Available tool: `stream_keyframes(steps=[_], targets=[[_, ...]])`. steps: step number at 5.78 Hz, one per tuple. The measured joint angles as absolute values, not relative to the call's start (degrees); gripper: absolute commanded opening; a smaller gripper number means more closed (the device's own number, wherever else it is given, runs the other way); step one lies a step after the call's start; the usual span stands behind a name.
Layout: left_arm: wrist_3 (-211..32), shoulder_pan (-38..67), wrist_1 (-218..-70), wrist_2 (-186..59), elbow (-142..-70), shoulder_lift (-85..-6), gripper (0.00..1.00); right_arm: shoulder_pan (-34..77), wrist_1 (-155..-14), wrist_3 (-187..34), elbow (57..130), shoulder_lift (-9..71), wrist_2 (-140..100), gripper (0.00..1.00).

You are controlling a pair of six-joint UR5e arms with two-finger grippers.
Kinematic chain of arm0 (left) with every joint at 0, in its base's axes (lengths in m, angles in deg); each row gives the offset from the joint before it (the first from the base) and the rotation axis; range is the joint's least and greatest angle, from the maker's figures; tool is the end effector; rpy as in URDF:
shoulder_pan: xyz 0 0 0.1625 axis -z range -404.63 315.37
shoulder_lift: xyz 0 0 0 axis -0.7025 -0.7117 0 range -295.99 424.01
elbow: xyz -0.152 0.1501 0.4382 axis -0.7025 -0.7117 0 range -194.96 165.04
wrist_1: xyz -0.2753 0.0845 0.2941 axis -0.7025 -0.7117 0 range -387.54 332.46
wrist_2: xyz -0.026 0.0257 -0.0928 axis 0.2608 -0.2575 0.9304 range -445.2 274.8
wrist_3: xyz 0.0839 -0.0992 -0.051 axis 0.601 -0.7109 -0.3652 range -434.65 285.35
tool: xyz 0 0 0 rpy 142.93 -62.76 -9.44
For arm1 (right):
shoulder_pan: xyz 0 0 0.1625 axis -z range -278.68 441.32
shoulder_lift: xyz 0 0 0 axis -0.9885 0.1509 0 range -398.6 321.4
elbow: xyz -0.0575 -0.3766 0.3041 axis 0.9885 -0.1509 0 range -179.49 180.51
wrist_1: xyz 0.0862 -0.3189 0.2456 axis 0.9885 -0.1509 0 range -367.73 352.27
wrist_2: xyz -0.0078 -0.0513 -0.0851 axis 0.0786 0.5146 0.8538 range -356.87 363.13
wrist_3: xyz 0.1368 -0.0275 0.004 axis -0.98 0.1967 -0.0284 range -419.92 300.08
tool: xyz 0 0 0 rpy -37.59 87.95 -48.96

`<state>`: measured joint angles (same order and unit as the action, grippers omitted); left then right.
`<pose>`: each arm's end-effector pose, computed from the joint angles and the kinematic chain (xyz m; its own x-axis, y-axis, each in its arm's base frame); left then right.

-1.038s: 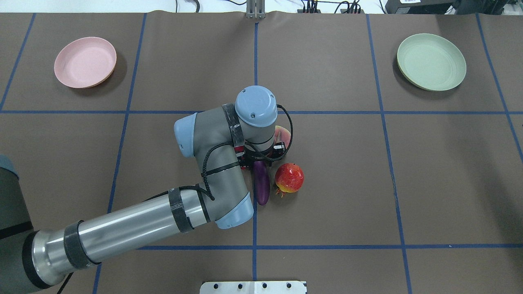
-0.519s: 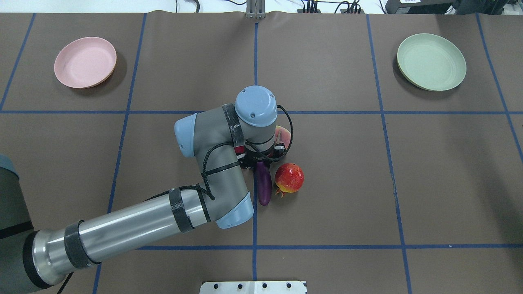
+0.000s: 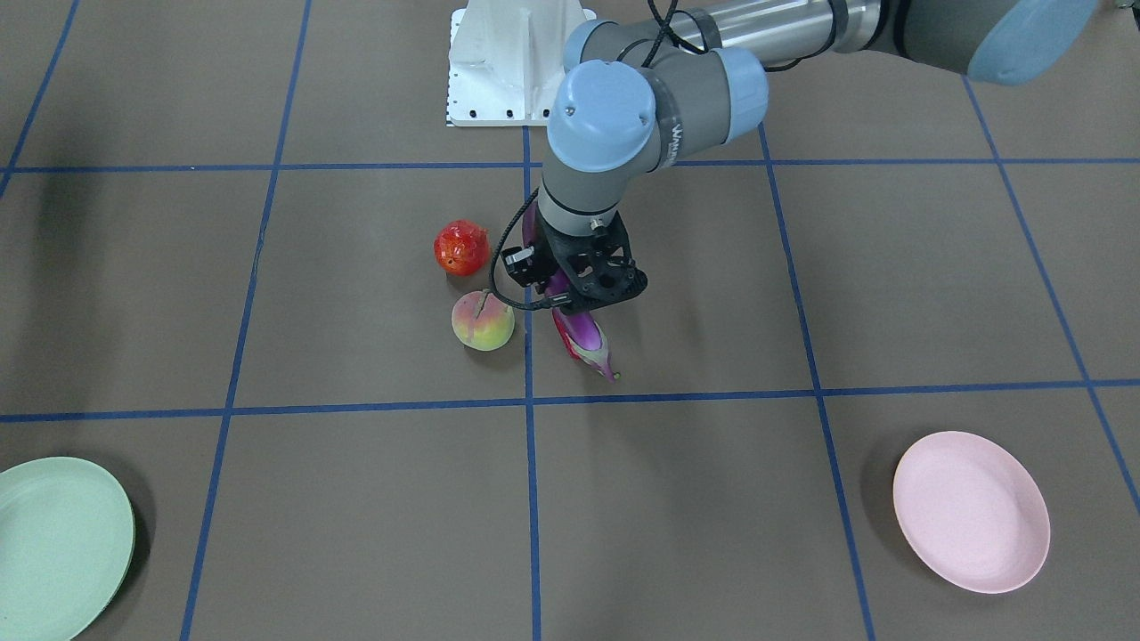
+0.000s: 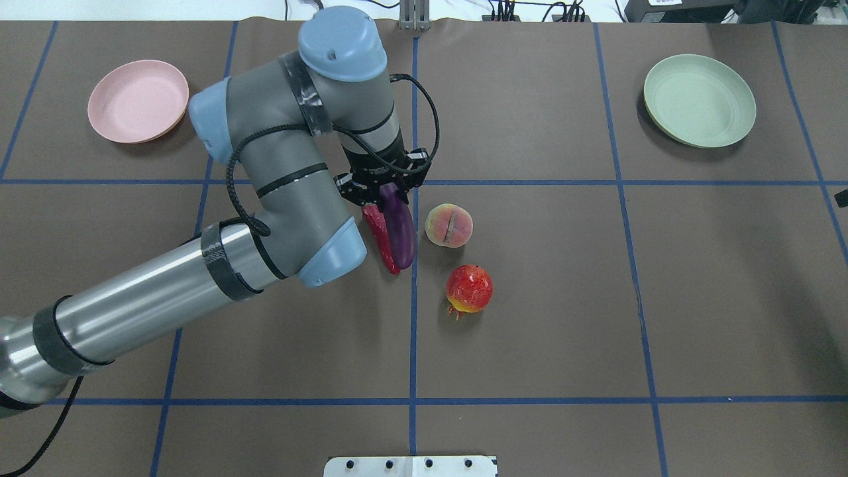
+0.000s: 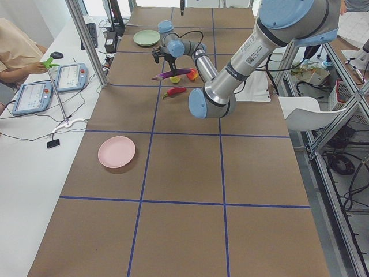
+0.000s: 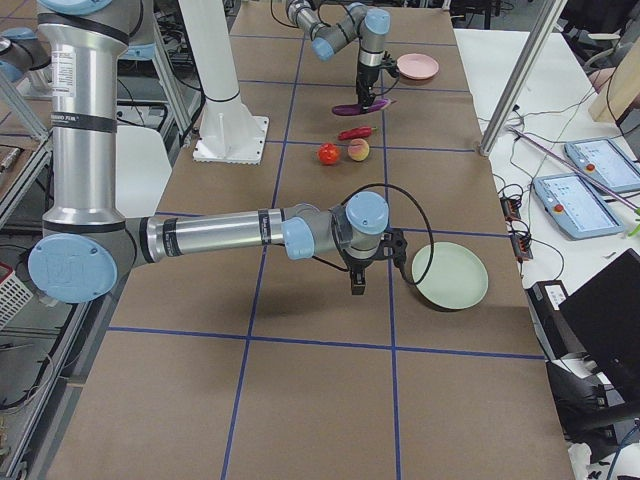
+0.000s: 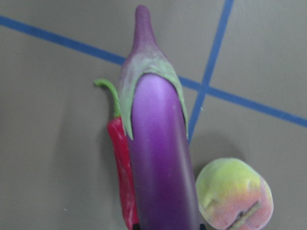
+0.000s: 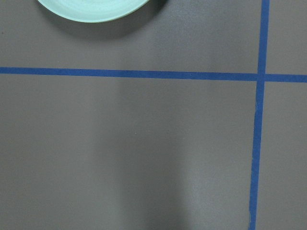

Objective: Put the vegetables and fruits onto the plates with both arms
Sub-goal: 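Carry the eggplant to the pink plate while the right gripper reaches for the peach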

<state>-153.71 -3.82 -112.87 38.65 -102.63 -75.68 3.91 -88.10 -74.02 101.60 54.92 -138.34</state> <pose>0.5599 -0.5566 0.2090 0.5952 -0.3055 -0.7433 0.1466 0.9507 -0.2734 -0.0804 -0.4708 0.6512 0.5915 -0.1236 0.7967 0.0661 0.9923 0.1049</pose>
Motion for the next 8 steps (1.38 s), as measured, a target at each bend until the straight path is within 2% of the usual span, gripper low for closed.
stream_keyframes(steps=[2,4,5,8], targets=[[-144.97,3.58,-112.29,43.14,-110.01,-64.12,0.0,11.07,-79.92,-82.21,101.97,52.69,-138.53,1.0],[-134.83,9.67,-112.34,43.39,-107.72,-60.07,0.0,20.06,-73.07,-102.26,102.25,45.59,-136.65,1.0],[-129.62,13.03,-112.63,43.45,-103.22,-59.88,0.0,24.47,-72.19,-110.29,102.27,41.09,-134.01,1.0],[-126.48,21.45,-125.67,43.4,-78.24,-64.23,0.0,39.02,-72.25,-130.69,101.66,29.1,-119.08,1.0]])
